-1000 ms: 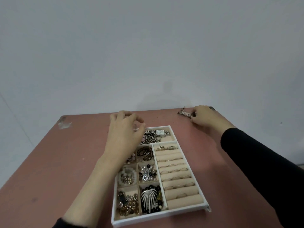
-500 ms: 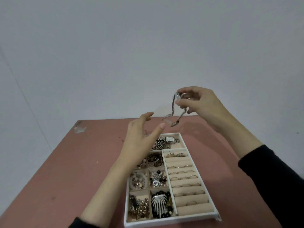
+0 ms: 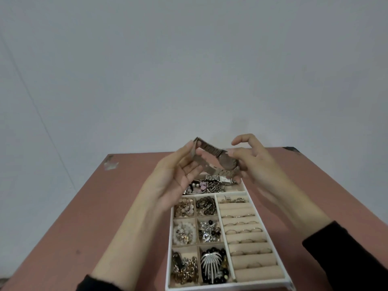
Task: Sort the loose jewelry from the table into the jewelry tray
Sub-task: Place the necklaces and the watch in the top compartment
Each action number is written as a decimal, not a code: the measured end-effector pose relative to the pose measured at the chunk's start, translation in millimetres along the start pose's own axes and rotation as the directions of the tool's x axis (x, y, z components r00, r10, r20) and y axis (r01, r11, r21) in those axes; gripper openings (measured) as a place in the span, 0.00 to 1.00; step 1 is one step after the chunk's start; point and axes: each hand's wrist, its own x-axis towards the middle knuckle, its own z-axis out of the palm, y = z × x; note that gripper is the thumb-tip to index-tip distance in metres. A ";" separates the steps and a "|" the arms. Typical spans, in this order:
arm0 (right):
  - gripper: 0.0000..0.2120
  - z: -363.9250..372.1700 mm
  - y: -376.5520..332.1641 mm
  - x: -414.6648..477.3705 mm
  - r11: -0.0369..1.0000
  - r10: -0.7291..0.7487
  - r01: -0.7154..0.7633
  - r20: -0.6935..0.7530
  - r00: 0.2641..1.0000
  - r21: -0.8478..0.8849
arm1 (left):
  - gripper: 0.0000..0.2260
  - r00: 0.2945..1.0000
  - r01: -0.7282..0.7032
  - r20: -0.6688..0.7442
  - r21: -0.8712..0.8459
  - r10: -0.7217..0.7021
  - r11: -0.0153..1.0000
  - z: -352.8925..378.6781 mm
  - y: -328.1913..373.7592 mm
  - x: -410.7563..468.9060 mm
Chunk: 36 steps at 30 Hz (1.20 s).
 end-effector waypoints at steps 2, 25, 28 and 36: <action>0.10 3.0 2.7 -2.1 1.000 0.001 0.001 0.079 0.997 -0.028 | 0.06 1.000 -0.010 0.014 -0.084 0.011 0.996 3.1 0.2 -0.9; 0.03 24.5 4.8 -14.7 0.951 -0.187 0.197 0.063 0.980 -0.237 | 0.10 0.954 -0.222 -0.157 0.212 0.257 0.952 0.9 -5.8 0.2; 0.03 22.4 3.9 -14.1 0.953 -0.215 0.208 -0.008 0.977 -0.220 | 0.08 0.958 -0.210 -0.149 0.226 0.247 0.951 0.8 -9.9 1.0; 0.05 18.2 0.5 -12.0 0.945 -0.270 0.235 -0.142 0.952 -0.226 | 0.11 0.975 -0.201 -0.039 0.252 0.218 0.947 7.7 -11.9 -0.2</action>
